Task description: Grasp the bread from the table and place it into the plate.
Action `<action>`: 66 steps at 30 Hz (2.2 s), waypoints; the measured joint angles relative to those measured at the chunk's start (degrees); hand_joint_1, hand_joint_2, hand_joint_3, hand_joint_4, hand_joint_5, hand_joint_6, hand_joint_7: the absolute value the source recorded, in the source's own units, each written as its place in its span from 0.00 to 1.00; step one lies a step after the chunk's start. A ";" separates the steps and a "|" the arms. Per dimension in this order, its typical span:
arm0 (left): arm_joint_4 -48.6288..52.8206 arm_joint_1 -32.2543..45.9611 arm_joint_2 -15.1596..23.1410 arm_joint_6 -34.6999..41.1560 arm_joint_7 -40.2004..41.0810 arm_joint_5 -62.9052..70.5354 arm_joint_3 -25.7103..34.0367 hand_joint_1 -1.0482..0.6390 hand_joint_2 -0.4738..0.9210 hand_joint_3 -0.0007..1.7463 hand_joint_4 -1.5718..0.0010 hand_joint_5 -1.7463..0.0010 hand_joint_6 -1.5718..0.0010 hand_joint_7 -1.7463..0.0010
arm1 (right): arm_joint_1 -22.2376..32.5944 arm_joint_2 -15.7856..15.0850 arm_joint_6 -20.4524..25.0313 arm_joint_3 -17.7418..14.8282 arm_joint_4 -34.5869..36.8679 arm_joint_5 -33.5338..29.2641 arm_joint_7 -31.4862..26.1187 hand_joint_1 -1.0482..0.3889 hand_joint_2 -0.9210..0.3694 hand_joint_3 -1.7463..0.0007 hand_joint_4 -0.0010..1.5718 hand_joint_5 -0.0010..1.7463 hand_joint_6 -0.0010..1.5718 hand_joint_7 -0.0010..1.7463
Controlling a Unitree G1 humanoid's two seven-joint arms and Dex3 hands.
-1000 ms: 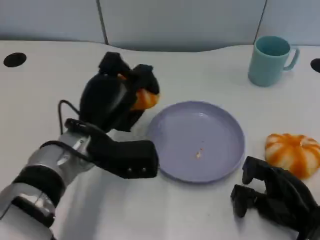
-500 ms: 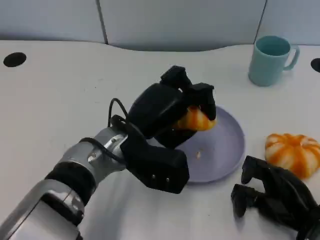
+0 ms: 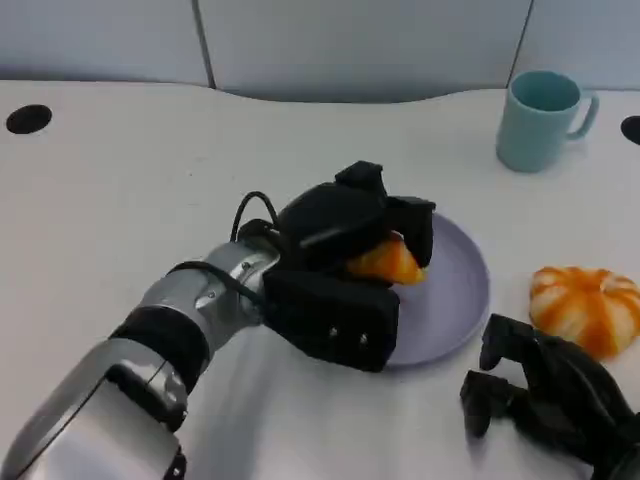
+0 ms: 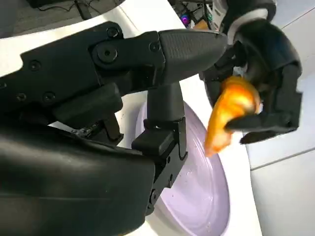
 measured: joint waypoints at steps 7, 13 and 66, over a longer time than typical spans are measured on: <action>-2.52 -0.44 0.78 7.50 -13.26 0.65 -1.63 0.00 1.00 0.23 1.00 0.99 1.00 1.00 | 0.37 0.14 0.87 -0.04 -0.77 0.17 -0.16 0.38 0.00 0.80 0.47 1.00 0.39 0.94; -7.31 -0.46 1.61 11.19 -20.32 0.44 -2.75 0.00 1.00 0.28 1.00 1.00 1.00 1.00 | 0.40 0.52 0.93 -0.34 -0.68 0.59 -0.02 0.38 0.00 0.81 0.47 1.00 0.39 0.94; -67.81 61.92 -3.81 28.93 -33.27 -73.85 38.90 0.33 1.00 0.28 0.53 0.00 0.73 0.00 | -0.55 -0.53 1.65 -0.72 1.51 1.24 1.30 0.37 0.00 0.83 0.49 1.00 0.42 0.91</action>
